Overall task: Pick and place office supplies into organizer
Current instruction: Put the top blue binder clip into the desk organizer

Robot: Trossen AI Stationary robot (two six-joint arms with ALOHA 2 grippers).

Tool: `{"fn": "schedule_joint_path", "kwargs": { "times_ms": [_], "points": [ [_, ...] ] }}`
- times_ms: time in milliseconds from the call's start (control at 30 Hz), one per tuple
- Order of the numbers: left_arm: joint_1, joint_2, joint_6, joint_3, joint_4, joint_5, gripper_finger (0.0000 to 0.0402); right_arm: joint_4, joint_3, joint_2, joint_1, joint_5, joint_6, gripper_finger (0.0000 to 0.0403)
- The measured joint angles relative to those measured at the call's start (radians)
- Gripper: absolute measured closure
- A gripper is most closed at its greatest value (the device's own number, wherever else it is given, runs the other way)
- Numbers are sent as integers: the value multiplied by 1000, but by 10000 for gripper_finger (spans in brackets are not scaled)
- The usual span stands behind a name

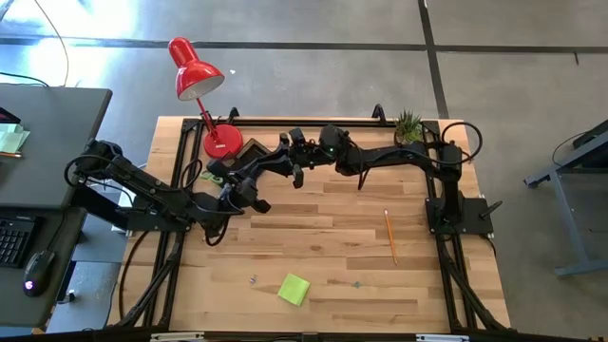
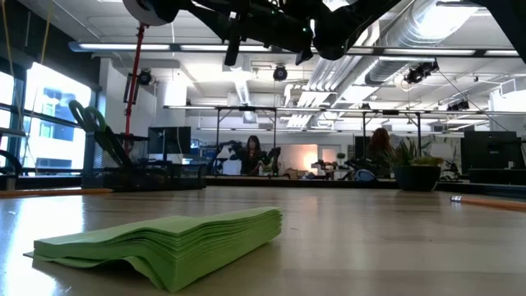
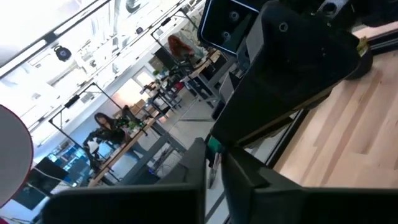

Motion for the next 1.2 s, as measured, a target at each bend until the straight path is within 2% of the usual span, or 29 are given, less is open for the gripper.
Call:
{"fn": "schedule_joint_path", "kwargs": {
  "times_ms": [167,300,533,667,800,900,967,1067,1133,1200],
  "points": [
    [0,1,3,0,-6,-9,382,-3,0,1,0,1,0,329],
    [-6,1,52,0,-9,-36,397,-16,0,2,-9,-17,0,329],
    [-15,-4,102,0,-22,-115,399,-97,0,2,-72,-178,-12,329],
    [-12,-5,39,-4,-97,-107,400,-153,1,2,-117,-274,-86,329],
    [-1,-5,-163,-27,-282,-15,400,-243,1,2,-143,-340,-209,329],
    [51,-5,-324,-30,-427,78,400,-303,1,2,-142,-339,-338,329],
    [102,-5,-425,-31,-511,182,401,-333,1,-2,-136,-319,-409,329],
    [181,-36,-547,-31,-603,381,401,-438,1,-34,-120,-241,-567,329],
    [230,-67,-604,-30,-660,509,401,-559,1,-76,-105,-136,-719,329],
    [279,-107,-648,-30,-712,634,401,-685,1,-123,-84,12,-845,329]
  ]
}}
